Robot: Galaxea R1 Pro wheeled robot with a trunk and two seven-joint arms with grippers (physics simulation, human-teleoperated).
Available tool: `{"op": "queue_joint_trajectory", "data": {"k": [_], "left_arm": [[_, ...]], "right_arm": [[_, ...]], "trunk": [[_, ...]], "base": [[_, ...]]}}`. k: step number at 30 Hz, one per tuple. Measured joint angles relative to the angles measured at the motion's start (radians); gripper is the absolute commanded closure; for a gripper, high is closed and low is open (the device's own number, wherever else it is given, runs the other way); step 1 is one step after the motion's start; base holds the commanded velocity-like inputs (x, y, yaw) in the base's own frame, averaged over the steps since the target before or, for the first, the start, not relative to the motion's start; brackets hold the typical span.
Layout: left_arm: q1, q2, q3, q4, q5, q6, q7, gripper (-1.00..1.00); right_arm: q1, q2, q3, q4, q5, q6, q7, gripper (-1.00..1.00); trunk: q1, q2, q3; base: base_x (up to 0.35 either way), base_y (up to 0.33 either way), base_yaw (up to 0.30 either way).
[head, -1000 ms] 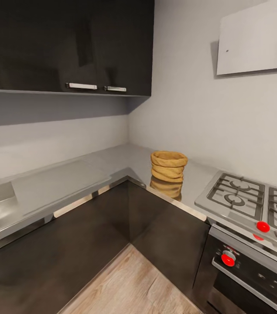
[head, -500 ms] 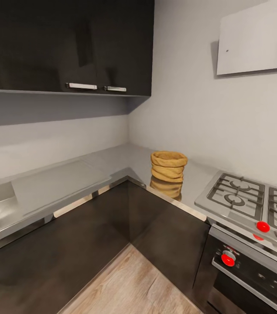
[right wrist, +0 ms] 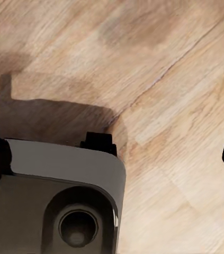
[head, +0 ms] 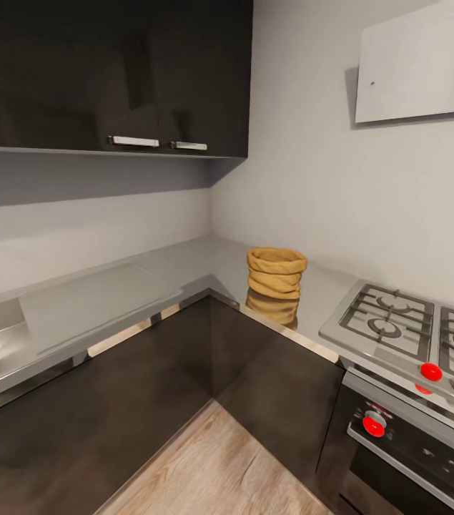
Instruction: In the kitchen, take the popcorn bag from the countertop, put it into the microwave, and heat it until the popcorn is cooked so the cooked popcorn ends up inside the bag.
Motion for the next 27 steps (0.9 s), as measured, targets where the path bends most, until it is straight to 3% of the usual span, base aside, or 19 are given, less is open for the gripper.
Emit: {"op": "queue_joint_trajectory", "data": {"k": [3, 6, 9, 11, 13, 14, 21, 27], "left_arm": [[0.0, -0.001, 0.0, 0.0, 0.0, 0.0, 0.0, -1.0], [0.0, 0.0, 0.0, 0.0, 0.0, 0.0, 0.0, -1.0], [0.0, 0.0, 0.0, 0.0, 0.0, 0.0, 0.0, -1.0], [0.0, 0.0, -0.001, -0.001, 0.0, 0.0, 0.0, -1.0], [0.0, 0.0, -0.001, -0.001, 0.0, 0.0, 0.0, -1.0], [0.0, 0.0, -0.001, -0.001, 0.0, 0.0, 0.0, -1.0], [0.0, 0.001, -0.002, -0.001, 0.0, 0.0, 0.0, -1.0], [0.0, 0.002, -0.002, -0.001, 0.0, 0.0, 0.0, -1.0]], "right_arm": [[0.0, 0.025, 0.001, -0.227, -0.002, 0.185, 0.004, -1.0], [0.0, 0.075, 0.003, -0.434, 0.001, 0.369, 0.006, -1.0], [0.001, 0.135, 0.069, -0.63, 0.047, 0.51, 0.007, -1.0], [0.0, 0.167, 0.123, -0.684, 0.059, 0.572, 0.007, -1.0], [-0.022, 0.197, 0.148, -0.701, 0.064, 0.618, 0.007, -1.0], [-0.061, 0.218, 0.158, -0.707, 0.064, 0.652, 0.008, -1.0], [-0.402, 0.219, 0.168, -0.716, 0.058, 0.833, 0.01, -1.0], [-0.626, 0.219, 0.169, -0.717, -0.006, 0.959, 0.014, -1.0]], "trunk": [[0.0, 0.0, 0.0], [0.0, 0.0, 0.0], [0.0, 0.0, 0.0], [0.0, 0.0, 0.0], [0.0, 0.0, 0.0], [0.0, 0.0, 0.0], [0.0, 0.0, 0.0], [0.0, 0.0, 0.0]], "base": [[0.0, 0.0, 0.0], [0.0, 0.0, 0.0], [0.0, 0.0, 0.0], [0.0, 0.0, 0.0], [0.0, 0.0, 0.0], [0.0, 0.0, 0.0], [0.0, 0.0, 0.0], [0.0, 0.0, 0.0]]}}
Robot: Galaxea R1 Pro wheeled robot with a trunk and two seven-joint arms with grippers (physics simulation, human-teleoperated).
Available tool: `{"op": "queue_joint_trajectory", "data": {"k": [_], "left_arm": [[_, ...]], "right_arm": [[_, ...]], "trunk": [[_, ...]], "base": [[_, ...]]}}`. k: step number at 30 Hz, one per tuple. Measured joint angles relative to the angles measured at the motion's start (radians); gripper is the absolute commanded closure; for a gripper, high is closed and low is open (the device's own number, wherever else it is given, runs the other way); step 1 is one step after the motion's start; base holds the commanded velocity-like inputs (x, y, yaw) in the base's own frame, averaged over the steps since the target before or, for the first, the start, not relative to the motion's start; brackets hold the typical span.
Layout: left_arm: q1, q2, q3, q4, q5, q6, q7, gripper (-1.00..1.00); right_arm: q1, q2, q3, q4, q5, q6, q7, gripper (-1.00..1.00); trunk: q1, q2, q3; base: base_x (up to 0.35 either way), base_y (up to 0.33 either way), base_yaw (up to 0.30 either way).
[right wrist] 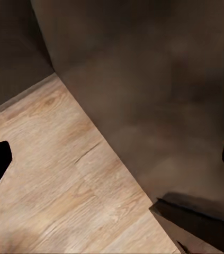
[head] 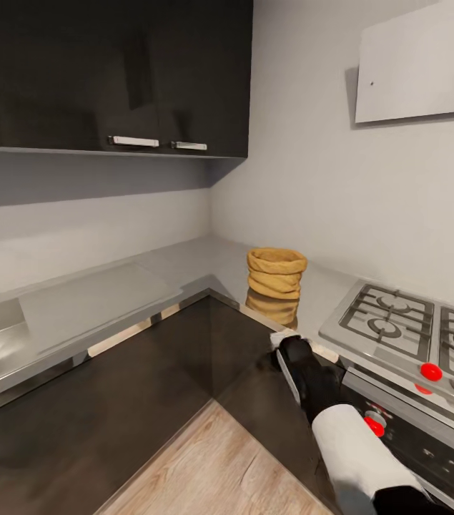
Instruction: In the kitchen, take the popcorn bag from the countertop, put it into the microwave, and heat it until the popcorn is cooked so the cooked popcorn ends up inside the bag.
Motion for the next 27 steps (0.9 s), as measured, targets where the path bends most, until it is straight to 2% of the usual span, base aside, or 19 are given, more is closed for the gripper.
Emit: {"op": "queue_joint_trajectory", "data": {"k": [5, 8, 12, 13, 14, 19, 21, 25, 27], "left_arm": [[0.0, 0.0, -0.001, 0.0, 0.0, 0.0, 0.0, -1.0], [0.0, 0.0, -0.001, 0.0, 0.0, 0.0, 0.0, -1.0], [0.0, 0.001, 0.0, 0.0, 0.0, 0.0, 0.0, -1.0], [0.0, 0.0, -0.001, 0.0, 0.0, 0.0, 0.0, -1.0], [0.0, 0.0, 0.0, 0.0, 0.0, 0.0, 0.0, -1.0], [0.0, 0.0, 0.0, 0.0, 0.0, 0.0, 0.0, -1.0], [0.0, 0.0, 0.0, 0.0, 0.0, 0.0, 0.0, -1.0], [0.0, 0.0, 0.0, 0.0, 0.0, 0.0, 0.0, -1.0], [0.0, 0.0, 0.0, 0.0, 0.0, 0.0, 0.0, -1.0]], "right_arm": [[-0.2, 0.0, -0.001, 0.0, -0.018, 0.115, 0.0, -1.0], [-0.33, 0.0, -0.003, 0.01, -0.05, 0.162, -0.003, -1.0], [-0.566, 0.0, -0.016, 0.133, -0.07, 0.162, -0.008, -1.0], [-0.691, -0.001, -0.081, 0.304, -0.072, 0.163, -0.02, -1.0], [-0.794, -0.001, -0.103, 0.349, -0.068, 0.163, -0.04, -1.0], [-0.806, -0.002, -0.116, 0.355, -0.068, 0.164, -0.103, -1.0], [-0.807, -0.002, -0.123, 0.355, -0.07, 0.164, -0.111, -1.0], [-0.808, -0.002, -0.172, 0.353, -0.067, 0.164, -0.115, -1.0], [-0.808, -0.002, -0.176, 0.353, -0.068, 0.164, -0.115, -1.0]], "trunk": [[0.0, 0.0, 0.0], [0.0, 0.0, 0.0], [0.0, 0.0, 0.0], [0.0, 0.0, 0.0], [0.0, 0.0, 0.0], [0.0, 0.0, 0.0], [0.0, 0.0, 0.0], [0.0, 0.0, 0.0], [0.0, 0.0, 0.0]], "base": [[0.0, 0.0, 0.0], [0.0, 0.0, 0.0], [0.0, 0.0, 0.0], [0.0, 0.0, 0.0], [0.0, 0.0, 0.0], [0.0, 0.0, 0.0], [0.0, 0.0, 0.0], [0.0, 0.0, 0.0], [0.0, 0.0, 0.0]]}}
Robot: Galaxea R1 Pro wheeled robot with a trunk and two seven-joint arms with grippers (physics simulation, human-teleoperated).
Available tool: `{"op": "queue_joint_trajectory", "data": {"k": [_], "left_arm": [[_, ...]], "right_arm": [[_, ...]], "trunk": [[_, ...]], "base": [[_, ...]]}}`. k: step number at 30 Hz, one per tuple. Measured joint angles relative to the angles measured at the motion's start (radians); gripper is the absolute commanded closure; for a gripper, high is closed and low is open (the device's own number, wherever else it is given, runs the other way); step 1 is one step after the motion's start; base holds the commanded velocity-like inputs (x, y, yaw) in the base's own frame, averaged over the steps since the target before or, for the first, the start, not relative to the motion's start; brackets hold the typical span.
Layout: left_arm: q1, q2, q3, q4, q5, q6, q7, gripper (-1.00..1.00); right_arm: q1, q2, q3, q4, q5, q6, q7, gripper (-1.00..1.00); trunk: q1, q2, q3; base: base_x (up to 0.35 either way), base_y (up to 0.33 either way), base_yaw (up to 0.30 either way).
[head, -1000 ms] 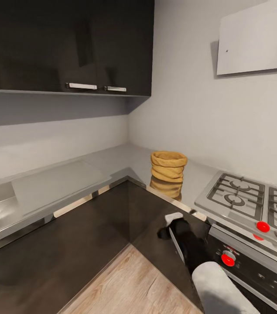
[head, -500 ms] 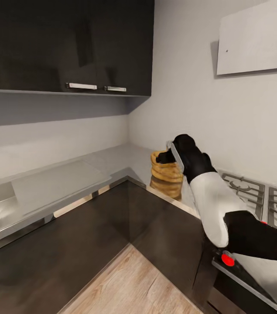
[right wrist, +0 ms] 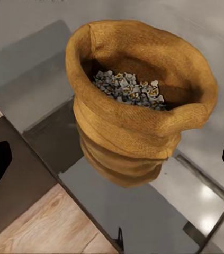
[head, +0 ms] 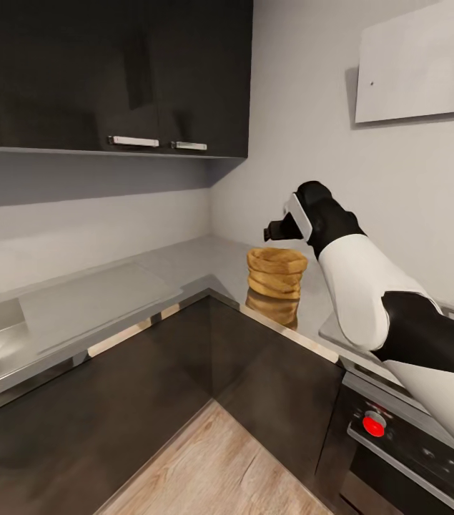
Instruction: In the kitchen, take the popcorn bag from the countertop, put it into the microwave, and heat it until the popcorn is cooked so the cooked popcorn ends up inside the bag.
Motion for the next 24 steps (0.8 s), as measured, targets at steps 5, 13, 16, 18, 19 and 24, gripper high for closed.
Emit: {"op": "queue_joint_trajectory", "data": {"k": [5, 13, 16, 18, 19, 24], "left_arm": [[0.0, 0.0, 0.0, 0.0, 0.0, 0.0, 0.0, -1.0], [0.0, -0.001, 0.0, 0.0, 0.0, 0.0, 0.0, -1.0], [0.0, 0.0, 0.0, 0.001, 0.0, 0.0, -0.001, -1.0], [0.0, 0.0, 0.0, 0.001, 0.0, 0.0, -0.001, -1.0], [0.0, 0.0, -0.001, 0.001, 0.0, 0.0, -0.001, -1.0], [0.0, 0.0, 0.0, 0.001, 0.0, 0.0, -0.001, -1.0]], "right_arm": [[0.0, -0.002, -0.002, 0.007, 0.0, 0.0, 0.0, -1.0], [0.0, -0.005, -0.002, 0.015, -0.001, 0.0, 0.001, -1.0], [0.0, -0.018, -0.002, 0.013, 0.0, 0.0, 0.0, -1.0], [0.0, -0.021, -0.002, 0.012, 0.0, 0.0, 0.0, -1.0], [0.0, -0.022, -0.002, 0.012, 0.0, 0.0, 0.0, -1.0], [0.0, -0.022, -0.002, 0.012, 0.002, 0.0, -0.001, -1.0]], "trunk": [[0.0, 0.0, 0.0], [0.0, 0.0, 0.0], [-0.001, 0.0, 0.0], [-0.001, 0.0, 0.0], [-0.001, 0.0, 0.0], [-0.001, 0.0, 0.0]], "base": [[0.0, 0.0, 0.0], [0.011, 0.0, 0.0], [0.266, 0.0, 0.0], [0.317, 0.0, 0.0], [0.319, 0.0, 0.0], [0.32, 0.0, 0.0]]}}
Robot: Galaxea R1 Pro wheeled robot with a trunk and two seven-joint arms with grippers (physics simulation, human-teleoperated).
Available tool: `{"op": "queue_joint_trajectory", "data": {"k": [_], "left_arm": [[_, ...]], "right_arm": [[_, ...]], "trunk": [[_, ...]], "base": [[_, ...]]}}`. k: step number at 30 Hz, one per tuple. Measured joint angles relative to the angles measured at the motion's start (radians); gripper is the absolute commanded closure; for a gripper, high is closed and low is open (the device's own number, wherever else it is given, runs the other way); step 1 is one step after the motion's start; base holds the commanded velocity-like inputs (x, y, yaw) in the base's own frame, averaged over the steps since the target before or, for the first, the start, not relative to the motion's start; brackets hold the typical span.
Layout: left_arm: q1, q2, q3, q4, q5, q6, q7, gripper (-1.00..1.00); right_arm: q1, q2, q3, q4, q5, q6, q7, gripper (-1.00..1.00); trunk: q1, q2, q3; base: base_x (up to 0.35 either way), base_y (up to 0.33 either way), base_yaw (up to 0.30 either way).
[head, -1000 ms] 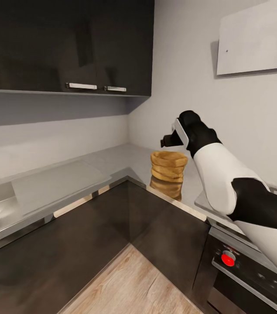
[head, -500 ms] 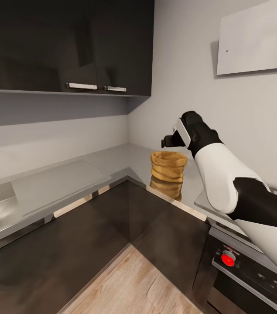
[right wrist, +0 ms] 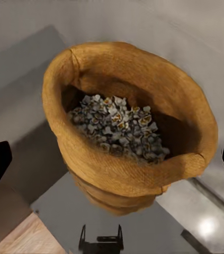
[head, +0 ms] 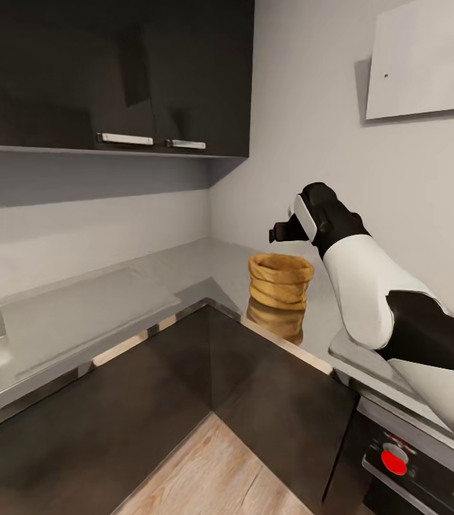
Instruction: In the kitchen, take the popcorn bag from the countertop, put it into the microwave, and heat it until the popcorn is cooked so the cooked popcorn ends up inside the bag.
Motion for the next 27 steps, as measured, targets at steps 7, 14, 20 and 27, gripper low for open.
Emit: {"op": "queue_joint_trajectory", "data": {"k": [7, 14, 20, 27], "left_arm": [[0.0, 0.0, 0.0, -0.001, 0.0, 0.0, 0.0, -1.0], [0.0, 0.0, 0.0, -0.001, -0.001, 0.0, 0.0, -1.0], [0.0, 0.0, 0.0, -0.001, 0.0, 0.0, 0.0, -1.0], [0.0, 0.0, 0.0, -0.001, -0.001, 0.0, 0.0, -1.0]], "right_arm": [[0.0, -0.027, 0.0, 0.002, 0.001, 0.0, -0.001, -1.0], [0.0, -0.029, 0.0, 0.001, 0.002, 0.0, -0.04, -1.0], [0.0, -0.028, 0.001, 0.002, -0.001, 0.0, -0.062, -1.0], [0.0, -0.02, 0.0, 0.006, -0.006, 0.0, -0.062, -1.0]], "trunk": [[0.001, 0.0, 0.0], [0.001, 0.0, 0.004], [0.001, 0.0, 0.007], [0.001, 0.0, 0.007]], "base": [[0.136, 0.0, -0.033], [0.003, 0.0, -0.211], [0.0, 0.0, -0.22], [0.0, 0.0, -0.035]]}}
